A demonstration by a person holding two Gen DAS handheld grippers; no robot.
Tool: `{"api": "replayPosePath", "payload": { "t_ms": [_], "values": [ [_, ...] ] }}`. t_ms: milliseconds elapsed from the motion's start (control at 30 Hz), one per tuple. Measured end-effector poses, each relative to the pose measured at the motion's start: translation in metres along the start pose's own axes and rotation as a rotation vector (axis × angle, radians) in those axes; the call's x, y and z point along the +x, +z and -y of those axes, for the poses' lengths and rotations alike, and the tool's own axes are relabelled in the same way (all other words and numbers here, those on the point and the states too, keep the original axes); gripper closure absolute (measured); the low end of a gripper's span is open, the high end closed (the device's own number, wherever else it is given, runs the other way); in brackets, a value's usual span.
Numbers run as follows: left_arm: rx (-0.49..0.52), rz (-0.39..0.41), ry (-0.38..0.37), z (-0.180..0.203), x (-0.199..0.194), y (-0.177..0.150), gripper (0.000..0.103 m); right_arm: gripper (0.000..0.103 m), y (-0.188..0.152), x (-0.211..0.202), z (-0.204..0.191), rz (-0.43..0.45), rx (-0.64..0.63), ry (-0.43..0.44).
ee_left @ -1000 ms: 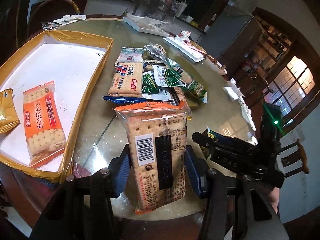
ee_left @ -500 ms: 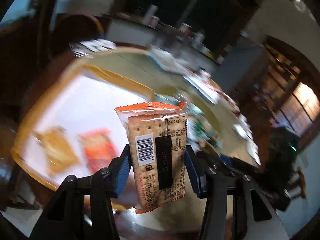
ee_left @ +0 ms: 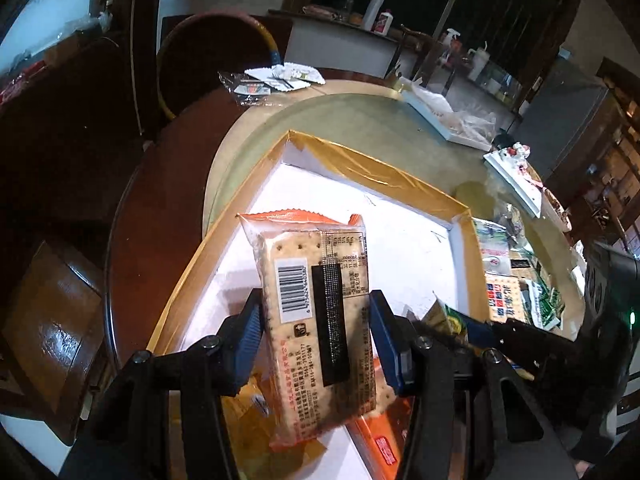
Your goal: Organize snacks
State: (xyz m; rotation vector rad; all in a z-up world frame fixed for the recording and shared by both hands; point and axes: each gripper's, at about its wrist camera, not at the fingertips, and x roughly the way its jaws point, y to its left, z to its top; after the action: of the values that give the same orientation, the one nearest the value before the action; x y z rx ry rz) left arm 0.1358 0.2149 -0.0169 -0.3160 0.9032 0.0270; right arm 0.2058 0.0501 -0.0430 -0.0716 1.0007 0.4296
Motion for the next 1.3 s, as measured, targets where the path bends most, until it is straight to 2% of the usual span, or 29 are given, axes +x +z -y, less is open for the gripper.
{"api": "replayPosePath", "payload": {
  "t_ms": [67,133,267,333,400,433,500,567,667,767,933,1000,1067,1167,1233,1300],
  "values": [
    [0.014,-0.022,-0.002,0.0,0.007,0.005,0.051,0.068,0.001,0.004,0.0,-0.009,-0.005,-0.043],
    [0.027,-0.055,0.012,0.0,0.015,0.007,0.05,0.065,0.0,0.002,0.002,-0.004,-0.007,-0.039],
    [-0.027,-0.077,0.003,-0.011,0.016,0.005,0.041,0.036,-0.004,-0.02,0.01,0.061,0.038,0.033],
    [-0.051,-0.048,0.001,-0.012,0.005,0.003,0.034,0.035,-0.005,-0.034,0.015,0.089,0.061,0.04],
    [-0.06,0.005,0.004,-0.008,-0.013,0.0,0.033,0.035,-0.009,-0.053,0.023,0.112,0.091,0.078],
    [-0.059,0.048,0.002,-0.002,-0.027,-0.004,0.027,0.035,-0.014,-0.064,0.028,0.13,0.101,0.087],
    [-0.036,0.123,-0.025,0.018,-0.054,-0.018,0.02,0.03,-0.032,-0.091,0.043,0.168,0.121,0.049],
    [-0.011,0.14,-0.073,0.038,-0.067,-0.032,0.02,0.027,-0.054,-0.11,0.062,0.188,0.142,0.005],
    [0.055,0.092,-0.169,0.082,-0.067,-0.057,0.02,0.026,-0.098,-0.127,0.104,0.167,0.197,-0.091],
    [0.167,0.014,-0.2,0.135,-0.046,-0.077,0.02,0.026,-0.133,-0.132,0.146,0.129,0.276,-0.192],
    [0.268,-0.036,-0.164,0.187,-0.012,-0.09,0.02,0.026,-0.157,-0.137,0.191,0.114,0.383,-0.271],
    [0.284,-0.05,-0.144,0.2,0.008,-0.089,0.02,0.026,-0.156,-0.133,0.196,0.105,0.361,-0.271],
    [0.3,-0.066,-0.09,0.208,0.021,-0.092,0.02,0.025,-0.153,-0.13,0.196,0.099,0.336,-0.291],
    [0.299,-0.087,-0.094,0.214,0.03,-0.094,0.02,0.025,-0.147,-0.121,0.193,0.06,0.269,-0.347],
    [0.295,-0.085,-0.087,0.215,0.031,-0.098,0.02,0.018,-0.147,-0.118,0.196,0.037,0.246,-0.384],
    [0.273,-0.081,-0.029,0.215,0.038,-0.098,0.021,0.014,-0.145,-0.116,0.201,0.044,0.245,-0.376]
  ]
}}
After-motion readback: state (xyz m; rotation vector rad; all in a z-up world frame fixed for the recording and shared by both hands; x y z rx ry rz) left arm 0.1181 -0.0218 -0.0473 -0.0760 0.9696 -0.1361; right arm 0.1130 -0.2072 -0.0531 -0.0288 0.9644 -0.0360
